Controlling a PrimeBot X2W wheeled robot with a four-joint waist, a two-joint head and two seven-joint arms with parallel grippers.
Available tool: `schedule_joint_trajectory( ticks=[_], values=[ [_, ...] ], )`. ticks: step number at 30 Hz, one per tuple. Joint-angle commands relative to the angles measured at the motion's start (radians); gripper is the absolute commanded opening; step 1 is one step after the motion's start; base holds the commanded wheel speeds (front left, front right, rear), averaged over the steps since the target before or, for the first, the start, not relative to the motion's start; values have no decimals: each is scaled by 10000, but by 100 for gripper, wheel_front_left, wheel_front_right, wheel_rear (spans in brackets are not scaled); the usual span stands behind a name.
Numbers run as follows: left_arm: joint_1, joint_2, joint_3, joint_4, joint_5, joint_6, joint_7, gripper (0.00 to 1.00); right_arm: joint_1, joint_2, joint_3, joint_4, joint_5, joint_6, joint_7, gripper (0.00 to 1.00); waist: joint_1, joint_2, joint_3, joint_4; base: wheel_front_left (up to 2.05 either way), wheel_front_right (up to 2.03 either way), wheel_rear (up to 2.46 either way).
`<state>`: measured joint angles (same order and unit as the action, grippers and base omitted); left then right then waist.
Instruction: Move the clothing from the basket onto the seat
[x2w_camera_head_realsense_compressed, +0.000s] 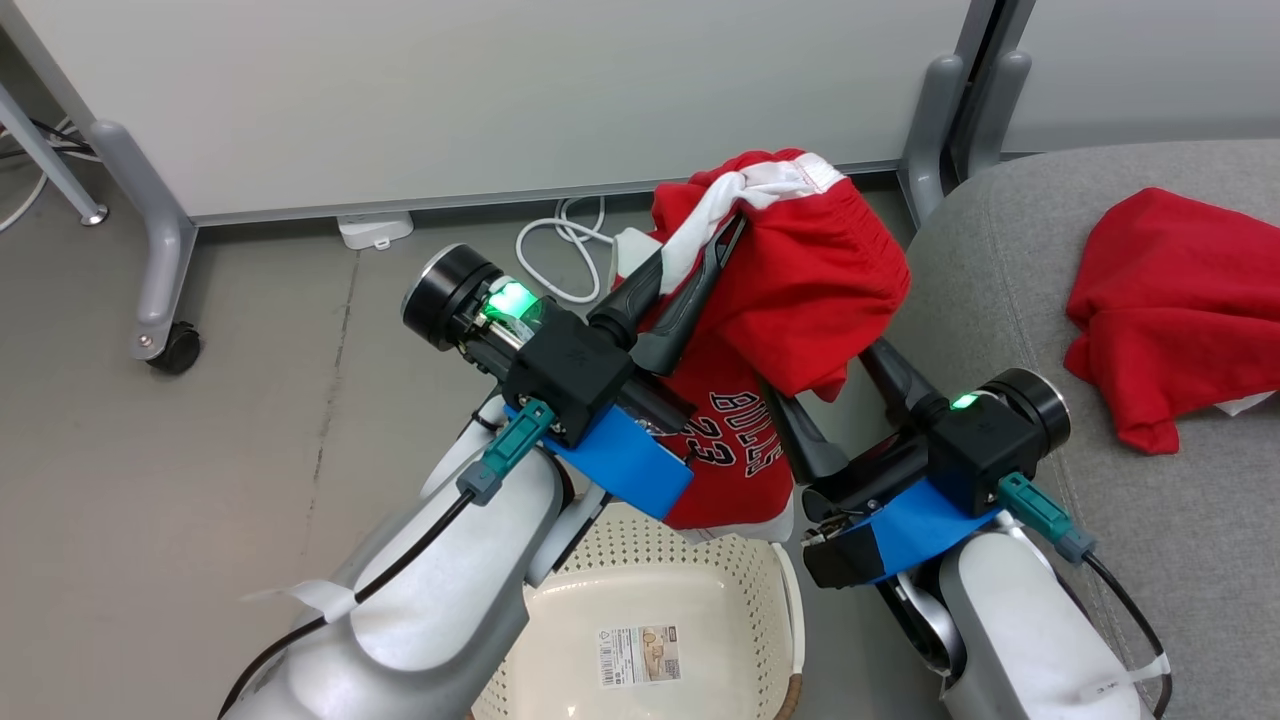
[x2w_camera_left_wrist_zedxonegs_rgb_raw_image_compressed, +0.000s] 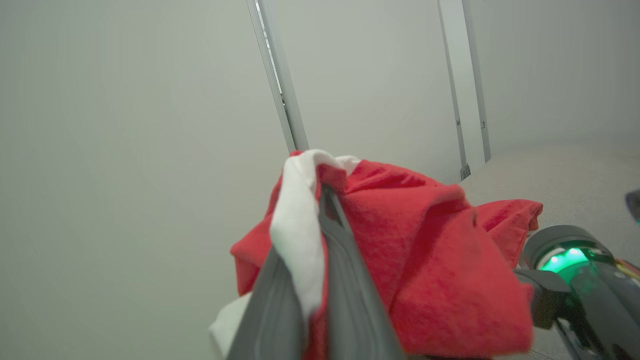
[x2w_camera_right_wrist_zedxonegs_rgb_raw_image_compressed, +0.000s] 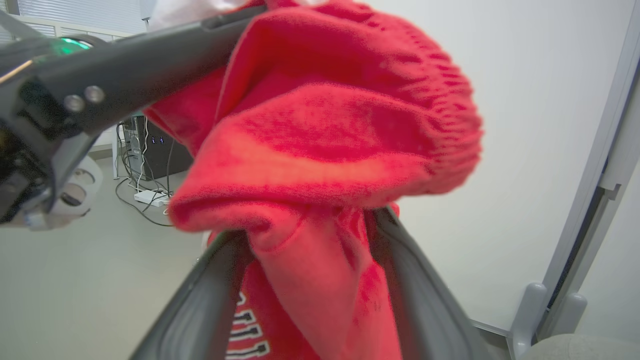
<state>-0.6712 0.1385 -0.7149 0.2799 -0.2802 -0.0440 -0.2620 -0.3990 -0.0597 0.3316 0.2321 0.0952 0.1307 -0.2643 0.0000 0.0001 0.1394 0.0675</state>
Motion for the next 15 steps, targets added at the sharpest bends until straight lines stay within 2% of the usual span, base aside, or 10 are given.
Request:
schedule_joint_trajectory(
  ticks=[1,15],
  values=[
    [-34,-21,32,-24,46,-19,-43,0,-94,46,-1,53,27,1,-2,0,0,-1,-1,10,0,0,0],
    [58,-43,104,86,98,-97,-43,0,-3,95,-67,-61,62,1,-2,0,0,-1,13,6,0,0,0]
  ],
)
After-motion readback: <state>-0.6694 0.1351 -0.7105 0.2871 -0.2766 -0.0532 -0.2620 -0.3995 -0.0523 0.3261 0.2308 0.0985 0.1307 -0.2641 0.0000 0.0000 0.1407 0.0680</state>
